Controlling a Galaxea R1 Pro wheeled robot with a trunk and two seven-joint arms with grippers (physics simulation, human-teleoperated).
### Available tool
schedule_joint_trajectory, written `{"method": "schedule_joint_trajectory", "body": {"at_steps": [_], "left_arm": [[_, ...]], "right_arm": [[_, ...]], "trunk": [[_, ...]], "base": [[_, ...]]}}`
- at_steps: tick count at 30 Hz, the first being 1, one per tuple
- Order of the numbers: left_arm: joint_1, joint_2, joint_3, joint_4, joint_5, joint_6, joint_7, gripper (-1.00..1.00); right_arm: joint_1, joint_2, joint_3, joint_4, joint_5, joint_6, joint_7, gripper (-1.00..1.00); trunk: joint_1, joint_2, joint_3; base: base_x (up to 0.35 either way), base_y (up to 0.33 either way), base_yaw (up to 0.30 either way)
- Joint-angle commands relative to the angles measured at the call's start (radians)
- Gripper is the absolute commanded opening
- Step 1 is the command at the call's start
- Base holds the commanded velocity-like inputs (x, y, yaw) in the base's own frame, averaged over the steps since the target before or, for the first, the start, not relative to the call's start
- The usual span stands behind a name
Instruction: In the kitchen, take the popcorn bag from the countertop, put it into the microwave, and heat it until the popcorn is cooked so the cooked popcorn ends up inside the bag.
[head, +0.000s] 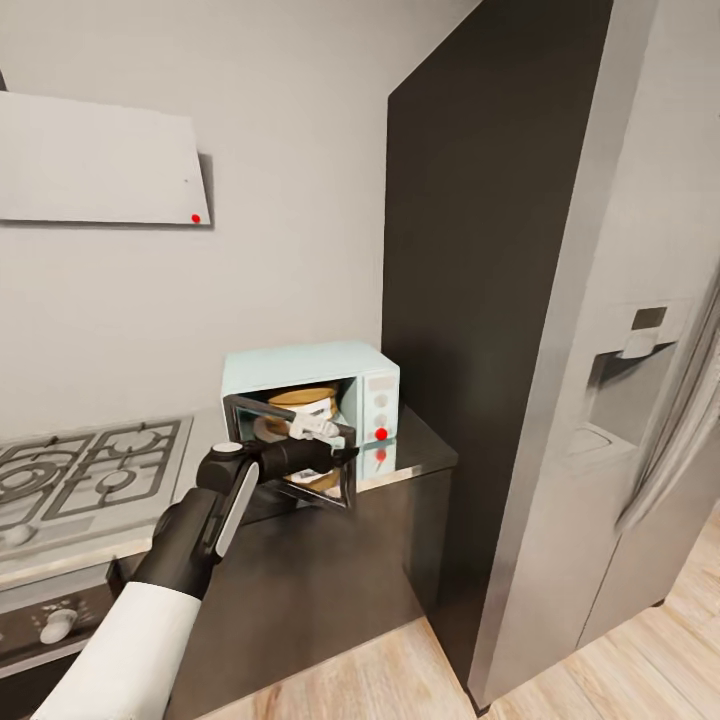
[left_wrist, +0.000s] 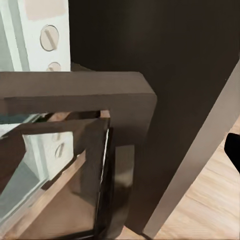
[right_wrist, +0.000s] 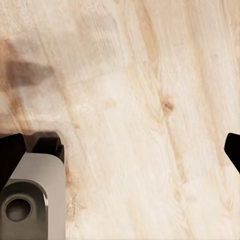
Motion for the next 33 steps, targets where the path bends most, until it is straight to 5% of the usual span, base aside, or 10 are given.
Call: {"method": "schedule_joint_trajectory", "body": {"at_steps": [1, 21, 26, 33], "left_arm": [[-0.001, 0.0, 0.001, 0.0, 0.001, 0.007, 0.002, 1.0], [-0.001, -0.003, -0.001, -0.001, 0.004, 0.007, 0.011, 1.0], [-0.001, -0.006, -0.001, 0.0, 0.003, 0.007, 0.073, 1.0], [-0.001, -0.007, -0.001, 0.0, 0.005, 0.007, 0.081, 1.0]], "right_arm": [[-0.001, 0.0, -0.008, 0.001, 0.009, 0.0, 0.002, 1.0], [-0.001, 0.001, -0.007, 0.001, 0.011, 0.003, 0.002, 1.0], [-0.001, 0.001, -0.007, 0.001, 0.011, 0.005, 0.002, 1.0], [-0.001, 0.021, -0.007, 0.001, 0.011, 0.01, 0.002, 1.0]], "trunk": [[0.0, -0.001, -0.001], [0.0, -0.001, -0.001], [0.0, -0.001, -0.001], [0.0, -0.001, -0.001]], "base": [[0.006, 0.0, 0.0], [0.175, 0.0, 0.0], [0.194, 0.0, 0.0], [0.191, 0.0, 0.0]]}}
